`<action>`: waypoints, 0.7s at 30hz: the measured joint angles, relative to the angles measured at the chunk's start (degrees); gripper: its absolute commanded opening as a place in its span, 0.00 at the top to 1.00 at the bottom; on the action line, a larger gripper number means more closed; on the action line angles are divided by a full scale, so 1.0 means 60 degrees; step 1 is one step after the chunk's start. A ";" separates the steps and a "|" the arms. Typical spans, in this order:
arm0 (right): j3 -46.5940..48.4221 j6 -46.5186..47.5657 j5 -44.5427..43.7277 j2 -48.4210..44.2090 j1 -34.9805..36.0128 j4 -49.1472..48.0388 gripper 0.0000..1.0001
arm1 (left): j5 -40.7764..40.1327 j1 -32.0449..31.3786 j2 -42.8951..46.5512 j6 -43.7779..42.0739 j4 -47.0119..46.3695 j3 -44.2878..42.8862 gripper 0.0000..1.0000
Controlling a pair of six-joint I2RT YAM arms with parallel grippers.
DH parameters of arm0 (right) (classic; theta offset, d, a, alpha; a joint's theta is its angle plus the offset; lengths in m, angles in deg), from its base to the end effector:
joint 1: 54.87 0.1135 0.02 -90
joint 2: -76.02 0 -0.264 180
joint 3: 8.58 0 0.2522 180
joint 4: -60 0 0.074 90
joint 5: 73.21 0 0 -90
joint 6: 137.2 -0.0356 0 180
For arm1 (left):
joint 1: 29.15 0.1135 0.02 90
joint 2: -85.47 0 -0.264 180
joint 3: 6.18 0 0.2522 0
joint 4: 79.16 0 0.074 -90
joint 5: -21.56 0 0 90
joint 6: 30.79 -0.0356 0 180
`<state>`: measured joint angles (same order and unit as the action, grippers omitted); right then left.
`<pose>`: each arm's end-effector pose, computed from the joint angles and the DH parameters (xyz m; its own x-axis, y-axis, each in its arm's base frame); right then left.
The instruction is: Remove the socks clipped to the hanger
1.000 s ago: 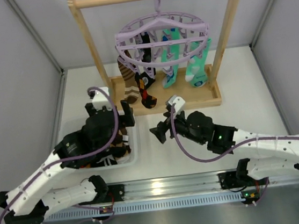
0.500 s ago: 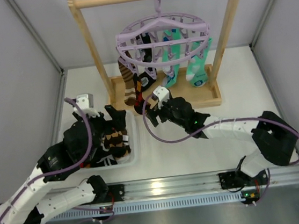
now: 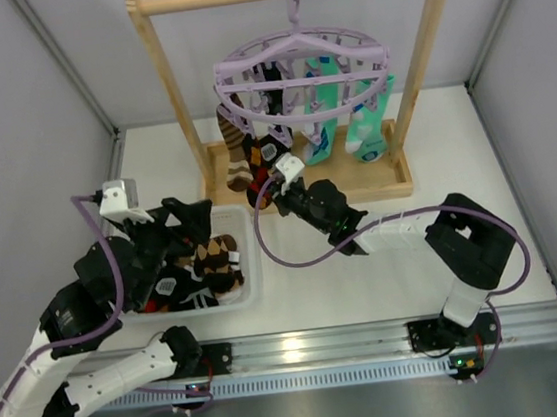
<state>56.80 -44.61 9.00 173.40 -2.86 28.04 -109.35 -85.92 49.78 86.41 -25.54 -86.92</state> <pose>0.2359 0.2942 0.2416 0.0311 -0.0329 -0.9990 -0.6967 0.7159 -0.0453 0.0653 -0.0571 0.4310 -0.1994 -0.3260 -0.9241 0.2093 0.9071 -0.3652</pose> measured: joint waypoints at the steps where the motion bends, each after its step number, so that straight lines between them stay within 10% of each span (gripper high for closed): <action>1: -0.0135 0.0025 -0.0055 -0.0033 0.0029 -0.0098 1.00 | -0.0098 0.0000 -0.0160 -0.0062 0.0004 -0.0273 0.02; 10: -0.0874 0.0328 -0.1530 -0.1056 0.1512 -0.0255 1.00 | -0.0397 0.0011 -0.3945 -0.0787 -0.0357 -0.3767 0.02; 21: -0.1545 -0.0055 -0.1920 -0.2463 0.2084 0.0069 1.00 | -0.0087 0.0153 -0.6124 -0.1166 -0.0514 -0.4605 0.02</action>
<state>47.53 -44.94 -2.52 158.63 9.64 28.46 -109.87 -85.01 13.04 79.41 -28.63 -114.55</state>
